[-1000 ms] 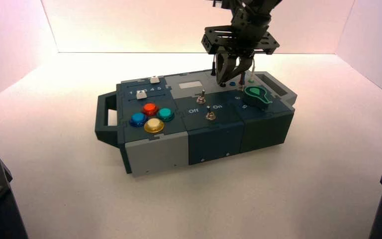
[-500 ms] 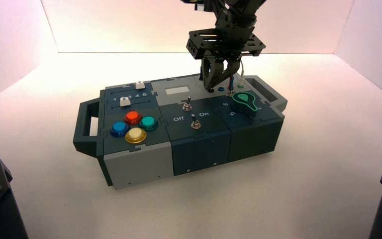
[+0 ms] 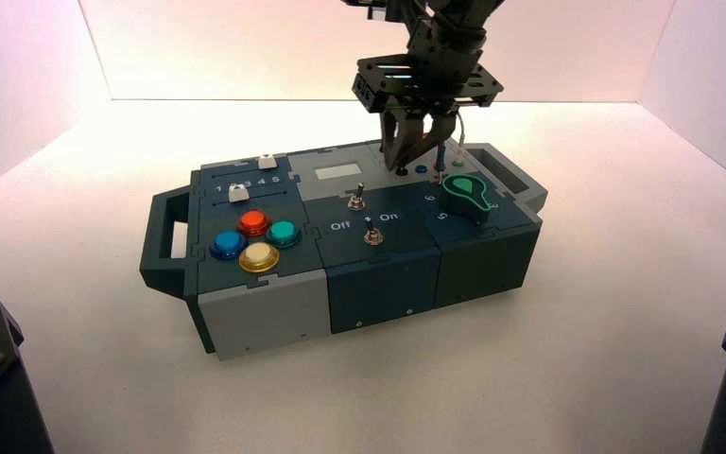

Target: Insert the black wire.

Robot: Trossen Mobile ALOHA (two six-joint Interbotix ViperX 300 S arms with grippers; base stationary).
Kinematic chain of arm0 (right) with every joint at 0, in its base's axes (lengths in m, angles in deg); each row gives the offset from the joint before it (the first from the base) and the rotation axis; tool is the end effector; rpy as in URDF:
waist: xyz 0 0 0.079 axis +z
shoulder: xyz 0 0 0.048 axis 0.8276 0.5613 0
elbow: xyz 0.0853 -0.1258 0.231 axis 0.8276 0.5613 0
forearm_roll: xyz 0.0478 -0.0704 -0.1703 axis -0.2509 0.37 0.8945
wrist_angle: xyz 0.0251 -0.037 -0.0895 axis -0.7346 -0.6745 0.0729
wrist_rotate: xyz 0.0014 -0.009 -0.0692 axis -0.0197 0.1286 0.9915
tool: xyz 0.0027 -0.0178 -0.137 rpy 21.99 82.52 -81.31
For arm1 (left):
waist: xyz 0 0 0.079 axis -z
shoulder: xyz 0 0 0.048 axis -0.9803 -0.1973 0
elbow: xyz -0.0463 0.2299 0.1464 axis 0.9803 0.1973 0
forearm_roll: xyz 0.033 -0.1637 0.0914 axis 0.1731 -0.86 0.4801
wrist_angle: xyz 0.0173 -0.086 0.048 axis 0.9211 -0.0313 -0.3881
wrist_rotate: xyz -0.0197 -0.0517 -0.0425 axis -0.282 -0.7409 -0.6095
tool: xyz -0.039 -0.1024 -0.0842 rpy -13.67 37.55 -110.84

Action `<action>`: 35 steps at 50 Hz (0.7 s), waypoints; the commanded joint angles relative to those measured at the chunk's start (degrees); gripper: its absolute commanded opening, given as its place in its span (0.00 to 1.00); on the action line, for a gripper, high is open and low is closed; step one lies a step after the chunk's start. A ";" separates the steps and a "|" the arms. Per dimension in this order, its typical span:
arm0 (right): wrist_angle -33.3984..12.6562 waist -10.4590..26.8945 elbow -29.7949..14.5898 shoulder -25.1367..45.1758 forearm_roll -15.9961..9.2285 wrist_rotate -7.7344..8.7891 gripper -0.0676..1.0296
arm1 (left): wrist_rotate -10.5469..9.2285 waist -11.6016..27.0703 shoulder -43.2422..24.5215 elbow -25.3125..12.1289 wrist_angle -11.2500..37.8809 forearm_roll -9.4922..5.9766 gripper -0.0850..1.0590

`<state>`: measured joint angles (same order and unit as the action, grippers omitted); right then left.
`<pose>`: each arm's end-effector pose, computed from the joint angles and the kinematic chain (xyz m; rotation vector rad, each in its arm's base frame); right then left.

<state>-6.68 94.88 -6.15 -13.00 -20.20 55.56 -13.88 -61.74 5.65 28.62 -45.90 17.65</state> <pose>0.2786 0.2484 -0.0120 -0.2210 1.2525 0.5522 0.2207 -0.0817 0.2045 -0.0597 0.3827 -0.3391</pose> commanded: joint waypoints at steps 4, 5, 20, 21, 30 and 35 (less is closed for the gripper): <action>-0.44 2.64 0.18 -0.09 -0.62 -0.62 0.45 | 0.18 0.18 0.00 -1.58 -0.09 0.09 0.05; -0.35 2.64 0.18 -0.09 -0.62 -0.62 0.45 | 0.18 0.18 0.09 -1.49 -0.18 0.09 0.05; 0.44 2.29 0.53 -1.23 -0.09 -0.70 0.44 | 0.18 0.18 0.97 -1.41 0.00 -0.09 0.05; 0.44 2.29 0.53 -1.23 0.09 -0.62 0.45 | 0.18 0.18 1.05 -1.41 -0.09 -0.09 0.05; 0.35 1.49 0.26 -1.14 1.41 -0.79 0.45 | 0.18 0.18 1.41 -1.41 0.18 -0.18 0.05; 0.00 0.79 0.18 -1.14 2.90 -1.32 0.45 | 0.18 0.18 1.49 -1.41 0.18 -0.26 0.05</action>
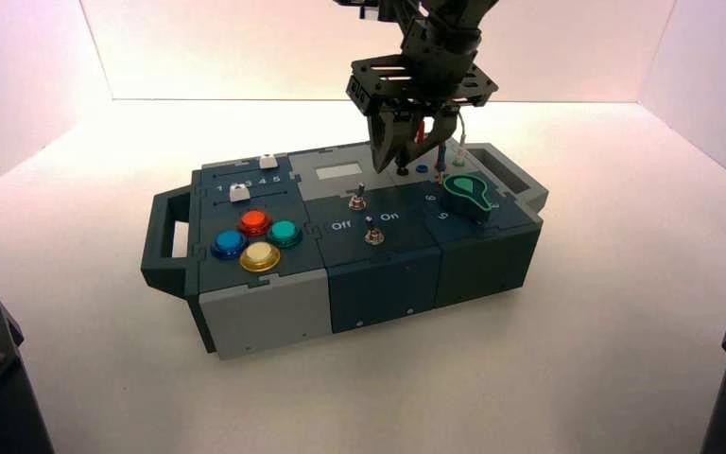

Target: Insert the black wire.

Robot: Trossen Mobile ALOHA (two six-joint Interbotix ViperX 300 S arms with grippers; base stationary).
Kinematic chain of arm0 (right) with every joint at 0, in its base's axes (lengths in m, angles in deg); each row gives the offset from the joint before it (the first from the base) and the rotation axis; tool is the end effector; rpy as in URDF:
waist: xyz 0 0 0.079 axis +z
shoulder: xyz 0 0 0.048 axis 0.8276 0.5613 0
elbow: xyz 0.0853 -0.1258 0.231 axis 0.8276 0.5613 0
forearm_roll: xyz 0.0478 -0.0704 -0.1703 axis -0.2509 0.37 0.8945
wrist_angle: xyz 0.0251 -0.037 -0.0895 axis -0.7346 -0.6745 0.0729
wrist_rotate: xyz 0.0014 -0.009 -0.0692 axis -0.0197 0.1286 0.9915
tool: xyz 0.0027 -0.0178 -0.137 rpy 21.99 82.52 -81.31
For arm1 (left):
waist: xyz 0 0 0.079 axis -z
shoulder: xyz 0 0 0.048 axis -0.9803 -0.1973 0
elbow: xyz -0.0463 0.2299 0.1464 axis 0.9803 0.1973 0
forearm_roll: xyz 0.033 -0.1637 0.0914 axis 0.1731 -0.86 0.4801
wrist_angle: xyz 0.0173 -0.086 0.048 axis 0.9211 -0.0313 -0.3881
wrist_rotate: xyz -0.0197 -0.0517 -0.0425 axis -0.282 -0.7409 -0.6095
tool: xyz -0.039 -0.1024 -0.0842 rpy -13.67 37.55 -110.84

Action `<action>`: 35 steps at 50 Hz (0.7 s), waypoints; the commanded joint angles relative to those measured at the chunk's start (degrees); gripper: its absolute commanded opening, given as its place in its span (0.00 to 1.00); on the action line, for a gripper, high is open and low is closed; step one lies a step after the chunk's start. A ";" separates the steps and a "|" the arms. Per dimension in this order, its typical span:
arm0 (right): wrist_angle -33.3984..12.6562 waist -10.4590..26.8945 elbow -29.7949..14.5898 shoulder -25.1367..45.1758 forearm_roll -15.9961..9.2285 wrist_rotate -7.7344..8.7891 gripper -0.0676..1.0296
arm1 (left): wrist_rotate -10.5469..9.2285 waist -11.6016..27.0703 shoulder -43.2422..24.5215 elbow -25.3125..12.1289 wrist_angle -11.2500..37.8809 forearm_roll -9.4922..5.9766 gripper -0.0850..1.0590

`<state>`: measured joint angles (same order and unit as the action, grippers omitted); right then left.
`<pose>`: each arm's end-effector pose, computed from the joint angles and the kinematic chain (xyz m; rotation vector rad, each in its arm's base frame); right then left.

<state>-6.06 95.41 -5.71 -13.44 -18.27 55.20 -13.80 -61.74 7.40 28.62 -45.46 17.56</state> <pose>0.2783 0.2482 -0.0110 -0.2526 1.2326 0.5631 0.2177 -0.0812 0.2102 -0.0622 0.3598 -0.3426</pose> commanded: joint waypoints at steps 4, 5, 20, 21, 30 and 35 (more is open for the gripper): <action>-0.88 -0.09 -0.35 -0.79 2.55 -1.58 0.44 | 0.09 0.18 -0.26 -1.41 -0.26 -0.18 0.05; -0.88 -0.18 -0.35 -0.70 2.72 -1.67 0.44 | 0.09 0.18 -0.35 -1.41 -0.26 -0.18 0.05; -2.55 -0.44 -2.02 -0.26 5.27 -2.11 0.44 | 0.09 0.18 -0.35 -1.41 -0.26 -0.18 0.05; -2.72 -0.44 -2.11 -0.09 5.45 -2.11 0.45 | 0.09 0.18 -0.26 -1.41 -0.26 -0.18 0.05; -3.16 -0.44 -2.90 -0.09 6.42 -2.11 0.44 | 0.09 0.18 -0.26 -1.32 -0.26 -0.18 0.05; -3.25 -0.44 -3.16 -0.44 6.42 -2.11 0.44 | 0.00 0.18 -0.35 -1.32 -0.26 -0.26 0.05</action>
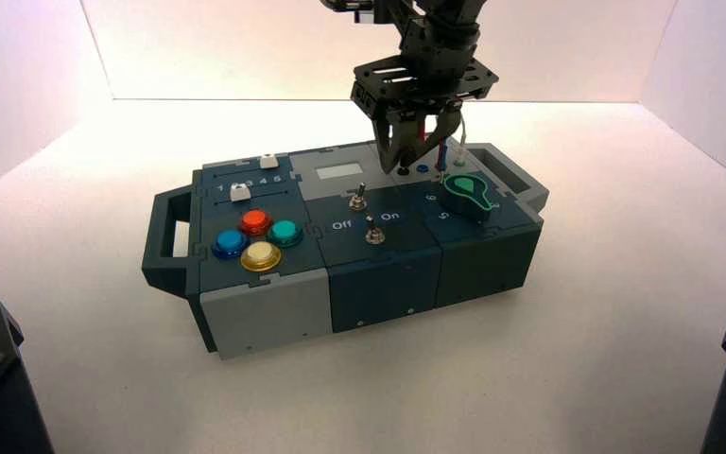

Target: Insert the black wire.

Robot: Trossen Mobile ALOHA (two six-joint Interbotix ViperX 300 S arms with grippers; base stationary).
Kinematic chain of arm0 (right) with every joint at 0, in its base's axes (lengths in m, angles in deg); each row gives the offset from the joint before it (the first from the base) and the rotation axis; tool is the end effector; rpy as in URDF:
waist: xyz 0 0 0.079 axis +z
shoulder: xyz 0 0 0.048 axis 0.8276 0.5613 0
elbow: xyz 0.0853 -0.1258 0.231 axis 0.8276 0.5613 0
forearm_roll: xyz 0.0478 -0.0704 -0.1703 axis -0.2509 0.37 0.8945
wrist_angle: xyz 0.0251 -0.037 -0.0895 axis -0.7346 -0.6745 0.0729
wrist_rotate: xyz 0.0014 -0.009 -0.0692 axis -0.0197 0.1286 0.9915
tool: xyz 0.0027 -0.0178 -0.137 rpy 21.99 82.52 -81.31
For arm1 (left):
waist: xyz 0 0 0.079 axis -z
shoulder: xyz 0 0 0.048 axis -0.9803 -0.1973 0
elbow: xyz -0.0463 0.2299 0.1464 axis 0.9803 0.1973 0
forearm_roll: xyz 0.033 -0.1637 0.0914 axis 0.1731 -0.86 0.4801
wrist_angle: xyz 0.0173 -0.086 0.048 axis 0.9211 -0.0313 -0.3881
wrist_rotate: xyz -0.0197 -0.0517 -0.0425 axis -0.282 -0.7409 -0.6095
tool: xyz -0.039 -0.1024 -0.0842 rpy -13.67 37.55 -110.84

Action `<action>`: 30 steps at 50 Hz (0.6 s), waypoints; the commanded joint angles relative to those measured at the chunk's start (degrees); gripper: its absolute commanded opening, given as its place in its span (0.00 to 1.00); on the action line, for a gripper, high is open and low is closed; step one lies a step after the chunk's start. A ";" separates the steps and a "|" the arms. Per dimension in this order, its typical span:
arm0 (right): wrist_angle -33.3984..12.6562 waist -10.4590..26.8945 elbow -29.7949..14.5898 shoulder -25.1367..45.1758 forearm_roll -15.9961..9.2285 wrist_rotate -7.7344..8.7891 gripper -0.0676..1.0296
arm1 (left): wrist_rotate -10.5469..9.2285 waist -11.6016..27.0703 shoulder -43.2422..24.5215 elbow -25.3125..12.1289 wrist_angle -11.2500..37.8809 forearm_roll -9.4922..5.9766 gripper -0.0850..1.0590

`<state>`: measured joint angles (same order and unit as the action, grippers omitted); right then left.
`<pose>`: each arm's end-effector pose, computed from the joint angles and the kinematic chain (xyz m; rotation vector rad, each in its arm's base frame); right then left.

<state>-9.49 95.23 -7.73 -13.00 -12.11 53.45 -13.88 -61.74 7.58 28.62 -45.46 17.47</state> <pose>0.2853 0.2404 -0.0087 -0.3450 1.2362 0.5573 0.2174 -0.0813 0.2109 -0.0654 0.3571 -0.3431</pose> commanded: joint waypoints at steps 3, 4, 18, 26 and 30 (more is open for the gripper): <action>-0.09 -0.26 -1.41 -1.23 0.35 -0.35 0.44 | 0.09 0.18 -0.53 -1.32 -0.18 -0.09 0.05; -0.26 -0.26 -1.49 -1.32 0.44 -0.35 0.44 | 0.09 0.18 -0.44 -1.41 -0.26 -0.09 0.05; -2.11 -0.26 -2.72 -2.46 1.14 -0.44 0.42 | 0.09 0.26 -0.44 -1.32 -0.26 -0.18 0.05; -2.29 -0.26 -2.90 -2.72 1.23 -0.53 0.42 | 0.09 0.18 -0.53 -1.32 -0.26 -0.09 0.05; -2.29 -0.18 -2.90 -2.90 1.23 -0.53 0.42 | 0.09 0.18 -0.44 -1.41 -0.26 -0.09 0.05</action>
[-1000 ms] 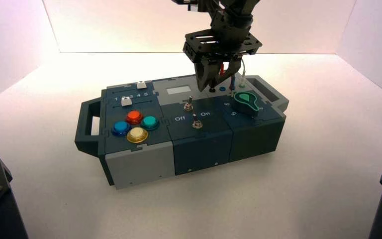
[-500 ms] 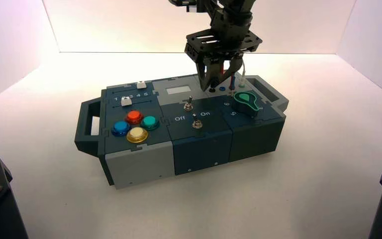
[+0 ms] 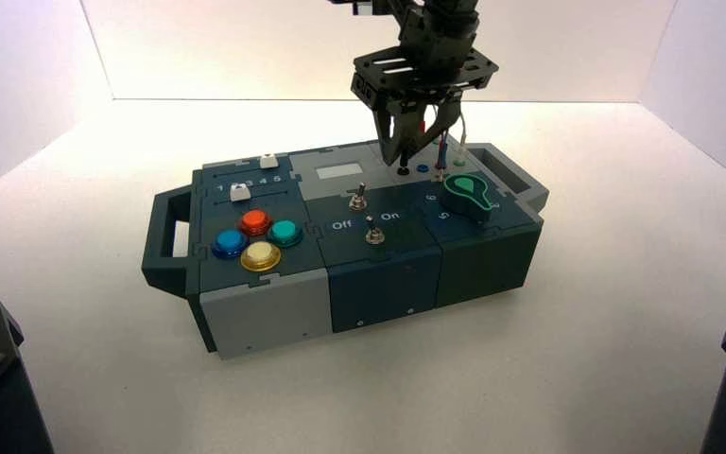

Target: Insert the black wire.

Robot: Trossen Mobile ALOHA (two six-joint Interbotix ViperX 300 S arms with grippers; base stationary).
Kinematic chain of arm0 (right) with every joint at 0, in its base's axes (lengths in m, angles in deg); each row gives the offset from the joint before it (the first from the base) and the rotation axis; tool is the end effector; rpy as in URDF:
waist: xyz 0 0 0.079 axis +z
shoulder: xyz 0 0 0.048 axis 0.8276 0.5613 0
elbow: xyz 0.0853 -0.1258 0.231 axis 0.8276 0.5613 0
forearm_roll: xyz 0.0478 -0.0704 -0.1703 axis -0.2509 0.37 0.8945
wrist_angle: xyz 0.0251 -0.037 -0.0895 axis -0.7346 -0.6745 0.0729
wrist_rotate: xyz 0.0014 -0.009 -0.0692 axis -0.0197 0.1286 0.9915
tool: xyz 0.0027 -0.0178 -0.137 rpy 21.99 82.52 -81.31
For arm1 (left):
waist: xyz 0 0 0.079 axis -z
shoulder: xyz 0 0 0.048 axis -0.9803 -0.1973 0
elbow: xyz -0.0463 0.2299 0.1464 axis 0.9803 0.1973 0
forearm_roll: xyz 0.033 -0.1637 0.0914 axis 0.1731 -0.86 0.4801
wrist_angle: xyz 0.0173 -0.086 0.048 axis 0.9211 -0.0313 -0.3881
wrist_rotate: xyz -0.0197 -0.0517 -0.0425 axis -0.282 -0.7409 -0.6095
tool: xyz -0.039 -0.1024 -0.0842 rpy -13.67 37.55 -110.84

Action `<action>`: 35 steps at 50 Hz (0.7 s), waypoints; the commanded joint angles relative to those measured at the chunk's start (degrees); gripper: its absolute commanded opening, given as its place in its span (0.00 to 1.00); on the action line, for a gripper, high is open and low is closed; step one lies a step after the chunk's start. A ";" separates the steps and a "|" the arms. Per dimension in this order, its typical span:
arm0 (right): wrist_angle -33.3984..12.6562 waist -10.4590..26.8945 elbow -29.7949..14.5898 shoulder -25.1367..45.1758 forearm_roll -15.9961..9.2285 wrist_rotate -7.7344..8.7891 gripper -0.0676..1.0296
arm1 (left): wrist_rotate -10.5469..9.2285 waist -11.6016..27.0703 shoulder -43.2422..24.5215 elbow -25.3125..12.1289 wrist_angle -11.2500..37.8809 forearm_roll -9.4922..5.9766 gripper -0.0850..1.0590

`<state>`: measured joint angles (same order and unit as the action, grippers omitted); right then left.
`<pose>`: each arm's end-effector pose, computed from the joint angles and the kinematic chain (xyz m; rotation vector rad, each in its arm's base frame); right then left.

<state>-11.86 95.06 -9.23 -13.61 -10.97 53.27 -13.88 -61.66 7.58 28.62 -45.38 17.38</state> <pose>0.2898 0.2403 -0.0001 -0.3623 1.2348 0.5557 0.2172 -0.0817 0.2107 -0.0665 0.3588 -0.3450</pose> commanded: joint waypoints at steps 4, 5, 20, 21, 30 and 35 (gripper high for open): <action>0.00 -0.09 -1.41 -2.37 0.09 -0.35 0.39 | 0.09 0.09 -0.26 -1.32 -0.26 0.00 0.05; -0.09 -0.09 -1.41 -2.37 0.18 -0.35 0.38 | 0.09 0.09 -0.26 -1.23 -0.35 0.00 0.05; -0.35 0.00 -1.14 -2.55 0.26 -0.26 0.09 | 0.09 0.09 0.00 -1.32 -0.35 0.00 0.05; -0.35 -0.09 -1.05 -2.55 0.26 -0.26 0.08 | 0.00 0.09 0.00 -1.23 -0.35 0.00 0.05; -0.35 -0.09 -0.88 -2.55 0.35 -0.26 0.04 | 0.09 0.09 0.18 -1.23 -0.35 0.00 0.05; -0.44 -0.09 -0.88 -2.55 0.35 -0.35 0.04 | 0.09 0.09 0.35 -1.23 -0.35 -0.09 0.05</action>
<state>-12.39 95.14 -9.23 -13.88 -10.80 53.27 -13.88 -61.74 8.28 28.62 -45.38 17.38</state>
